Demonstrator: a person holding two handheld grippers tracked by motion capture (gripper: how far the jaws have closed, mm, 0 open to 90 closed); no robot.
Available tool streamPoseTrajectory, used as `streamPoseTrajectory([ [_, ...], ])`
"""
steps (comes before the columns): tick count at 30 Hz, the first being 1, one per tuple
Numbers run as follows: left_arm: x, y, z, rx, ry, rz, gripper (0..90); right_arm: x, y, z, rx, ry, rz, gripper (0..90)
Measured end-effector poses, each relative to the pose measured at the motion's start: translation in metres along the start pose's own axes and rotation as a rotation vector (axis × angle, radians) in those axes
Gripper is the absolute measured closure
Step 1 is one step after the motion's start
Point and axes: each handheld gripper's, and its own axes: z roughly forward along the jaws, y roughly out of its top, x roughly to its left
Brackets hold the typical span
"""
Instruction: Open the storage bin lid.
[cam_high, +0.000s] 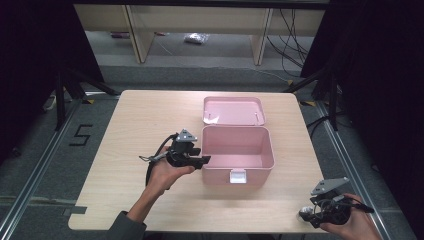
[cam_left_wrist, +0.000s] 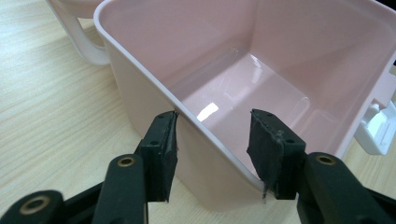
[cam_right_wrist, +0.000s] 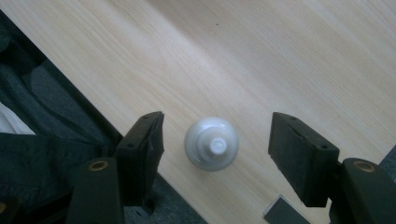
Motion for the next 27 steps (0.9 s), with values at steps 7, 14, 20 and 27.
streamPoseTrajectory([
  [7, 0.000, 0.000, 0.000, 0.000, 0.002, 0.001, 51.6, -0.001, 0.000, 0.003, 0.011, -0.008, -0.041, 36.9],
  [14, -0.001, 0.000, 0.000, 0.000, 0.010, 0.004, 51.6, 0.000, 0.000, 0.012, 0.044, 0.006, -0.057, 38.2],
  [20, -0.001, 0.000, 0.000, -0.002, 0.015, 0.008, 51.6, 0.002, 0.000, 0.018, 0.073, 0.006, -0.052, 40.2],
  [27, -0.002, 0.000, 0.000, -0.003, 0.015, 0.007, 51.5, 0.002, 0.000, 0.019, 0.093, 0.011, -0.063, 42.1],
])
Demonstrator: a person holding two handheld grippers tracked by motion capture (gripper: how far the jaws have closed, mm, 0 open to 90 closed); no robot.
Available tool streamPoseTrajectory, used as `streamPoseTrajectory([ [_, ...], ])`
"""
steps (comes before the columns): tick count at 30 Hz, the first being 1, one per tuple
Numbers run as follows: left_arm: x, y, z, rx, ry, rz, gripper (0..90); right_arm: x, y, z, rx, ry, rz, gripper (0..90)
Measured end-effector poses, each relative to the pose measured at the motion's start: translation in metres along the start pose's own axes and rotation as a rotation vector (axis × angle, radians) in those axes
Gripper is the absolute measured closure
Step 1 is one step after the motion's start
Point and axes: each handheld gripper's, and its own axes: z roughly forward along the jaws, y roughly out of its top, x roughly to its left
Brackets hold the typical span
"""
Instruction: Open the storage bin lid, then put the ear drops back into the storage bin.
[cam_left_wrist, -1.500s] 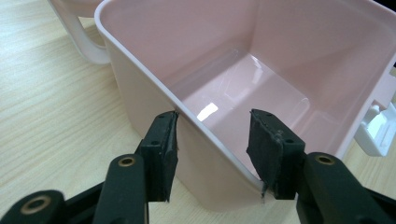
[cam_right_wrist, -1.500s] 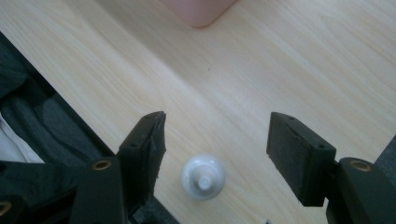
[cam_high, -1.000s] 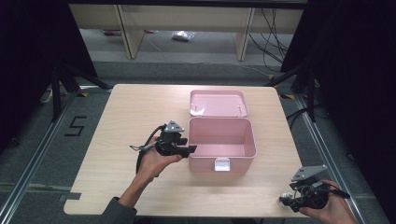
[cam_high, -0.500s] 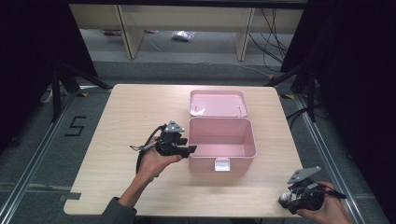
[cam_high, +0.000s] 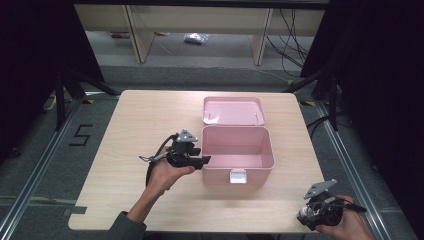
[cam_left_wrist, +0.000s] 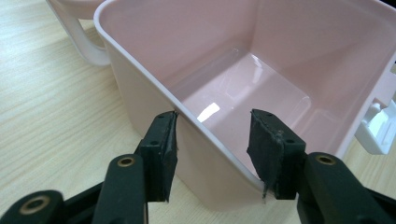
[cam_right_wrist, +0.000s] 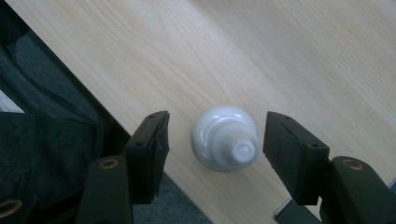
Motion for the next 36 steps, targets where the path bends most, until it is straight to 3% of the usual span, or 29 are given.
streamPoseTrajectory([
  [2, 0.0002, 0.0001, -0.0001, 0.002, -0.001, 0.000, 51.5, -0.0009, 0.0011, 0.0021, -0.001, -0.005, -0.034, 44.3],
  [10, 0.0003, -0.0002, -0.0001, 0.001, -0.001, 0.001, 51.4, 0.0002, 0.0022, 0.0028, 0.019, -0.008, -0.013, 48.7],
  [12, 0.0002, 0.0001, -0.0001, 0.002, -0.002, 0.001, 51.4, -0.0004, 0.0036, 0.0047, 0.018, -0.014, -0.043, 51.4],
  [16, 0.0006, 0.0001, -0.0001, 0.003, -0.003, 0.000, 51.2, 0.0004, 0.0047, 0.0049, 0.032, -0.009, -0.024, 53.9],
  [19, 0.0002, 0.0003, 0.0001, 0.002, -0.003, -0.001, 51.2, -0.0001, 0.0054, 0.0067, 0.040, -0.012, -0.042, 55.8],
  [20, 0.0001, 0.0003, 0.0001, 0.002, -0.002, 0.000, 51.2, 0.0012, 0.0057, 0.0070, 0.051, -0.012, -0.025, 56.2],
  [25, 0.0002, 0.0001, 0.0000, 0.002, -0.002, 0.001, 51.3, 0.0003, 0.0070, 0.0083, 0.051, -0.024, -0.052, 56.6],
  [27, 0.0002, 0.0002, 0.0001, 0.002, -0.002, 0.001, 51.3, 0.0017, 0.0069, 0.0091, 0.059, -0.023, -0.037, 57.5],
  [36, 0.0002, 0.0003, 0.0000, 0.003, -0.002, 0.001, 51.3, 0.0019, 0.0078, 0.0091, 0.061, -0.027, -0.055, 60.2],
])
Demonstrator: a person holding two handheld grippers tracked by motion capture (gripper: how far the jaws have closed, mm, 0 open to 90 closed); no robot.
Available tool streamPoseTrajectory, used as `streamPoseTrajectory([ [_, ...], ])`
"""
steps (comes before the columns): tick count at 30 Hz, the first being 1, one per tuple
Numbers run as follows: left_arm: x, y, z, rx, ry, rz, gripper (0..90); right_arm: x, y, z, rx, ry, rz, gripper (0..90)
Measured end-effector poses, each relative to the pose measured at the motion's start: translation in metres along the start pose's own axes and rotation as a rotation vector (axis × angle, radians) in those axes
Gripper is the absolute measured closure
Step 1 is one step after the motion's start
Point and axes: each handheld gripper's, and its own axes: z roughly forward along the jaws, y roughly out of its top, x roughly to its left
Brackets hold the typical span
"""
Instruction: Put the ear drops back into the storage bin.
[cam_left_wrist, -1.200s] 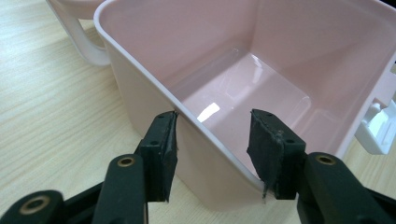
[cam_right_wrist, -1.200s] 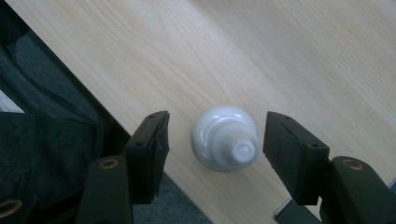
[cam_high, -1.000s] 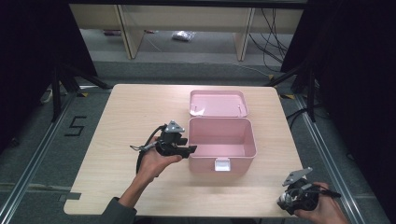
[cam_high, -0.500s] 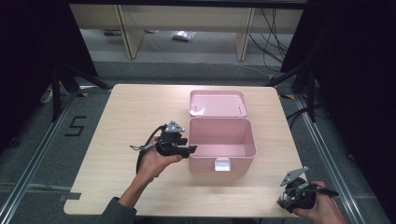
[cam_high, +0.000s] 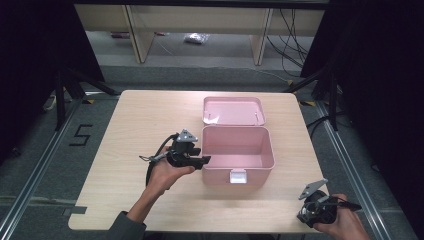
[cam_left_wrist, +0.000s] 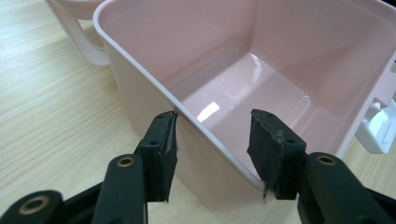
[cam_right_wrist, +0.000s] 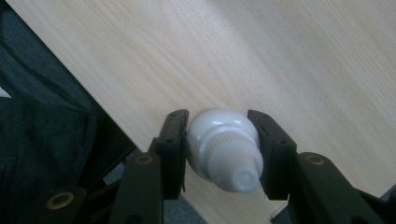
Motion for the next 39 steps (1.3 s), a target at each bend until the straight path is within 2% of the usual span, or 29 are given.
streamPoseTrajectory([
  [2, 0.000, 0.000, 0.000, 0.000, 0.000, -0.001, 51.3, 0.000, 0.001, -0.001, 0.007, -0.002, -0.022, 60.2],
  [6, 0.000, 0.000, 0.000, 0.000, -0.001, -0.001, 51.4, 0.001, 0.003, -0.005, -0.005, 0.000, -0.015, 60.3],
  [9, 0.000, 0.000, 0.000, 0.001, -0.001, 0.000, 51.3, -0.002, 0.006, -0.011, -0.022, -0.012, -0.033, 60.3],
  [10, 0.000, 0.000, 0.000, 0.001, -0.001, 0.000, 51.3, -0.002, 0.007, -0.012, -0.018, -0.005, -0.012, 60.3],
  [11, 0.000, 0.000, 0.000, 0.001, 0.000, -0.001, 51.4, -0.002, 0.008, -0.013, -0.019, -0.002, -0.012, 60.3],
  [13, 0.000, 0.000, 0.000, 0.001, 0.000, 0.000, 51.4, -0.004, 0.011, -0.014, -0.031, 0.004, -0.029, 60.3],
  [15, 0.000, 0.000, 0.000, 0.001, 0.000, -0.001, 51.4, -0.004, 0.012, -0.015, -0.026, 0.013, -0.023, 60.3],
  [16, 0.000, 0.000, 0.000, 0.001, 0.000, -0.001, 51.4, -0.006, 0.013, -0.014, -0.038, 0.011, -0.042, 60.3],
  [18, 0.000, 0.000, 0.000, 0.002, 0.000, 0.000, 51.4, -0.006, 0.016, -0.016, -0.033, 0.016, -0.026, 60.3],
  [19, 0.000, 0.000, 0.000, 0.001, 0.000, -0.001, 51.4, -0.010, 0.020, -0.017, -0.041, 0.020, -0.047, 60.3],
  [21, 0.000, 0.000, 0.000, 0.002, 0.000, 0.000, 51.4, -0.010, 0.022, -0.018, -0.041, 0.030, -0.042, 60.3],
  [22, 0.000, 0.000, 0.000, 0.001, 0.000, 0.000, 51.4, -0.013, 0.024, -0.019, -0.046, 0.032, -0.056, 60.3],
  [23, 0.000, 0.000, 0.000, 0.002, 0.001, 0.000, 51.4, -0.014, 0.027, -0.022, -0.030, 0.053, -0.020, 60.3],
  [24, 0.000, 0.000, 0.000, 0.002, 0.001, 0.000, 51.4, -0.014, 0.027, -0.022, -0.030, 0.053, -0.020, 60.3],
  [25, 0.000, 0.000, 0.000, 0.001, 0.001, 0.000, 51.4, -0.018, 0.029, -0.022, -0.048, 0.044, -0.063, 60.3],
  [26, 0.000, 0.000, 0.000, 0.001, 0.001, 0.000, 51.4, -0.018, 0.031, -0.023, -0.042, 0.052, -0.049, 60.3],
  [27, 0.000, 0.000, 0.000, 0.003, -0.002, 0.000, 51.5, -0.021, 0.035, -0.025, -0.041, 0.049, -0.066, 60.3],
  [30, 0.000, 0.000, 0.000, 0.005, -0.003, 0.002, 51.5, -0.022, 0.039, -0.028, -0.032, 0.051, -0.061, 60.3],
  [31, 0.000, 0.000, 0.000, 0.005, -0.003, 0.002, 51.5, -0.024, 0.041, -0.030, -0.040, 0.053, -0.081, 60.3],
  [32, 0.000, 0.000, 0.000, 0.005, -0.002, 0.002, 51.5, -0.024, 0.043, -0.032, -0.045, 0.051, -0.080, 60.3],
  [33, 0.000, 0.000, 0.000, 0.005, -0.003, 0.002, 51.5, -0.022, 0.047, -0.037, -0.041, 0.062, -0.056, 60.3],
  [34, 0.000, 0.000, 0.000, 0.005, -0.003, 0.002, 51.5, -0.022, 0.047, -0.037, -0.041, 0.062, -0.056, 60.3],
  [35, 0.000, 0.000, 0.000, 0.005, -0.002, 0.003, 51.5, -0.025, 0.050, -0.039, -0.054, 0.060, -0.090, 60.3],
  [36, 0.000, 0.000, 0.000, 0.003, -0.001, 0.004, 51.5, -0.024, 0.053, -0.042, -0.054, 0.062, -0.084, 60.3],
  [37, 0.000, 0.000, 0.000, 0.003, -0.001, 0.003, 51.5, -0.025, 0.058, -0.047, -0.056, 0.058, -0.105, 60.3],
  [39, 0.000, 0.000, 0.000, 0.002, 0.000, 0.002, 51.6, -0.025, 0.063, -0.052, -0.057, 0.063, -0.113, 60.3],
])
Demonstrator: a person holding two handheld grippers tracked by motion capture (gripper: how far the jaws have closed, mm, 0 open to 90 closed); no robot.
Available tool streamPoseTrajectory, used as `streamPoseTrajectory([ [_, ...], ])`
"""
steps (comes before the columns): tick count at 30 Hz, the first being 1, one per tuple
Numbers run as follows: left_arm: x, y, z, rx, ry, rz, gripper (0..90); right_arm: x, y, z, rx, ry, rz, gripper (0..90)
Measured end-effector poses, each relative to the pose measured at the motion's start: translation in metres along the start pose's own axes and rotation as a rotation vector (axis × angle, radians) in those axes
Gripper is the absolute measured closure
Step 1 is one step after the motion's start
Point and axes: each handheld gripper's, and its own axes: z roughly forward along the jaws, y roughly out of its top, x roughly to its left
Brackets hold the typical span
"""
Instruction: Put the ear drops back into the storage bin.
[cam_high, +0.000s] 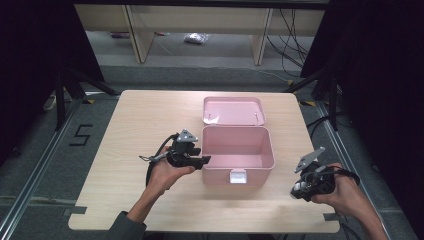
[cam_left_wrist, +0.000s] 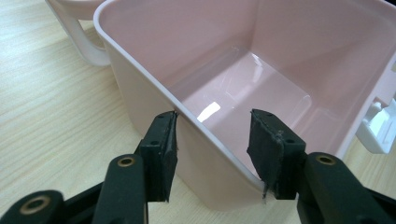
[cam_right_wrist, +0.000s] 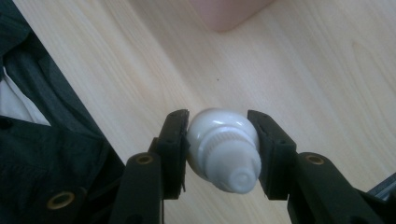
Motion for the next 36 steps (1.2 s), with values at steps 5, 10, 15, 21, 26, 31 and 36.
streamPoseTrajectory([
  [5, 0.000, 0.000, 0.000, 0.003, -0.002, 0.000, 51.5, -0.001, 0.012, -0.012, -0.001, 0.009, -0.029, 60.3],
  [10, 0.000, 0.000, 0.000, 0.000, -0.001, 0.000, 51.5, -0.001, 0.023, -0.025, -0.011, 0.020, -0.052, 60.3],
  [15, 0.000, 0.000, 0.000, 0.000, -0.001, 0.001, 51.4, -0.002, 0.031, -0.030, 0.010, 0.026, -0.067, 60.3],
  [21, 0.000, 0.000, 0.000, -0.003, 0.006, 0.002, 51.5, -0.004, 0.042, -0.039, -0.018, 0.039, -0.094, 60.3],
  [26, -0.001, 0.000, 0.000, -0.002, 0.009, 0.004, 51.5, -0.003, 0.050, -0.046, -0.022, 0.051, -0.078, 60.3],
  [31, 0.000, 0.000, 0.000, -0.002, 0.000, 0.001, 51.5, -0.004, 0.057, -0.049, -0.013, 0.044, -0.091, 60.3],
  [36, -0.001, 0.000, 0.000, -0.003, 0.008, 0.003, 51.5, -0.005, 0.065, -0.054, -0.015, 0.037, -0.094, 60.4],
])
